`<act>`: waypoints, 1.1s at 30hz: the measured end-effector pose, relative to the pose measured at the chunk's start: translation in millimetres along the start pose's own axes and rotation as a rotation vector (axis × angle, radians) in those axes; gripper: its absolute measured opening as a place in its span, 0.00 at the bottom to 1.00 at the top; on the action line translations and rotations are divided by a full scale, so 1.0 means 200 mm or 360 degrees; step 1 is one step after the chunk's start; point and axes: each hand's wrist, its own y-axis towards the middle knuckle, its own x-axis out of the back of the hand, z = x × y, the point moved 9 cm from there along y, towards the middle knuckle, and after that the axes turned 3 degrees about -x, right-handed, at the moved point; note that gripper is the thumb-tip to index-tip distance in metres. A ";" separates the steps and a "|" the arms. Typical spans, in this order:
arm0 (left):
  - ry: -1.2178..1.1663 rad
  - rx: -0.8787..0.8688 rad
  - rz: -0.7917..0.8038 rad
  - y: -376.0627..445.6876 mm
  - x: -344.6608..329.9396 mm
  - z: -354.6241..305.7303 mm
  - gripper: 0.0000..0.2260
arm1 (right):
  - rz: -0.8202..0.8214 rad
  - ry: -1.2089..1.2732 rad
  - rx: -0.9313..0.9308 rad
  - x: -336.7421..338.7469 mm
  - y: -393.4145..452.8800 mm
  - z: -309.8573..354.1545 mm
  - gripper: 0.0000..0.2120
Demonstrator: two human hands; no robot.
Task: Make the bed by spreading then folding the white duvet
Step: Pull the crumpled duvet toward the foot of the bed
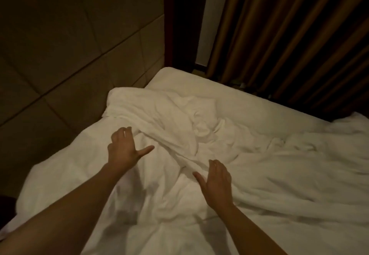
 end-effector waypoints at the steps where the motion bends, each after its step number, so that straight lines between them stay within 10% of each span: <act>1: -0.0005 -0.0093 0.0051 0.07 -0.08 -0.11 0.52 | -0.0019 -0.0042 -0.0065 0.02 0.05 -0.11 0.45; 11: 0.0210 -0.0880 0.0694 0.07 -1.19 -0.98 0.66 | 0.0067 -0.0489 -0.0127 0.02 0.29 -1.24 0.42; 18: 0.0347 -0.0741 0.0902 -0.08 -1.95 -1.26 0.66 | 0.0208 -0.0660 0.0098 -0.32 0.42 -1.93 0.44; 21: 0.0370 -0.0591 0.0746 -0.08 -2.13 -1.26 0.50 | 0.0032 -0.0512 0.0163 -0.48 0.52 -2.01 0.43; 28: 0.0358 -0.0501 0.0677 0.25 -2.08 -1.45 0.54 | -0.0056 -0.0268 0.0075 -0.45 0.89 -2.12 0.36; 33: 0.0179 -0.0686 0.0088 0.92 -1.35 -2.26 0.62 | -0.0297 -0.0341 0.0164 0.64 1.60 -1.94 0.53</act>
